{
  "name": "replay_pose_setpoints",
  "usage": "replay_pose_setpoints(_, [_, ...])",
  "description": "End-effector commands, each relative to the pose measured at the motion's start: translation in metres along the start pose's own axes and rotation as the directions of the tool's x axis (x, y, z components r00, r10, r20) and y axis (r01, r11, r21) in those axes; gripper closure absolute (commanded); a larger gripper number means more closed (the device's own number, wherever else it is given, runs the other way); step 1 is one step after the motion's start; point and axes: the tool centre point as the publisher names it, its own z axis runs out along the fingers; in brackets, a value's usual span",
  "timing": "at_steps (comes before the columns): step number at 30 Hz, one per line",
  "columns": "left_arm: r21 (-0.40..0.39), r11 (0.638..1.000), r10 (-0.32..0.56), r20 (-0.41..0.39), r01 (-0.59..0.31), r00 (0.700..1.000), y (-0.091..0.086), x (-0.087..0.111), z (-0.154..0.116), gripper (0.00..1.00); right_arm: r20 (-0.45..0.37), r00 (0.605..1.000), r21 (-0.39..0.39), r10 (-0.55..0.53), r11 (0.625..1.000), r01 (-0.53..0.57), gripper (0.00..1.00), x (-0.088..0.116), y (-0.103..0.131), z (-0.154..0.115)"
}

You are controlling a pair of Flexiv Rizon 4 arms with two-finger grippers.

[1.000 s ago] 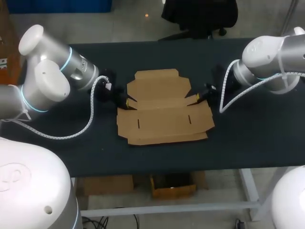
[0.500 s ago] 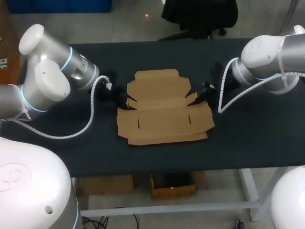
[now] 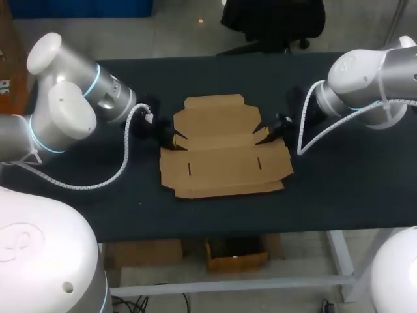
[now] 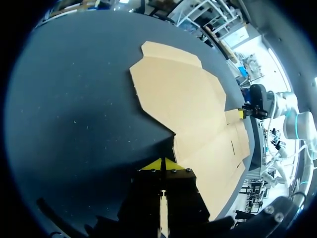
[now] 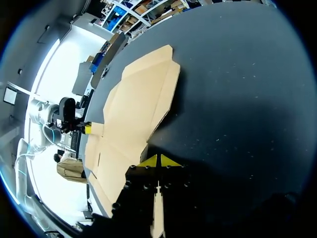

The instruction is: Assemble the packaging by folding the flat box into shape, placing the metal phone stand inside, and closing the box properly

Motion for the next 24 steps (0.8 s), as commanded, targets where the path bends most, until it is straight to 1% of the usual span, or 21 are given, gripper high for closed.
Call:
replay_pose_setpoints(1, [0.000,1.000,0.006,0.003,-0.006,1.000,0.000,0.004,0.002,1.00,-0.015,1.000,0.007,-0.003,1.000,0.003,1.00,0.000,0.003,0.002])
replay_pose_setpoints(12, [-0.002,1.000,0.029,-0.001,-0.029,1.000,-0.003,0.014,-0.001,1.00,-0.007,1.000,-0.012,-0.013,1.000,0.013,1.00,0.012,0.000,-0.004])
replay_pose_setpoints(18, [-0.010,0.999,0.032,0.003,-0.032,0.999,-0.004,0.017,0.003,1.00,-0.004,1.000,-0.012,-0.013,1.000,0.013,1.00,0.016,-0.002,-0.001])
replay_pose_setpoints(24, [-0.014,0.999,0.040,0.017,-0.040,0.999,-0.004,0.022,0.005,1.00,0.018,1.000,-0.014,-0.012,1.000,0.013,1.00,0.022,-0.004,0.001])
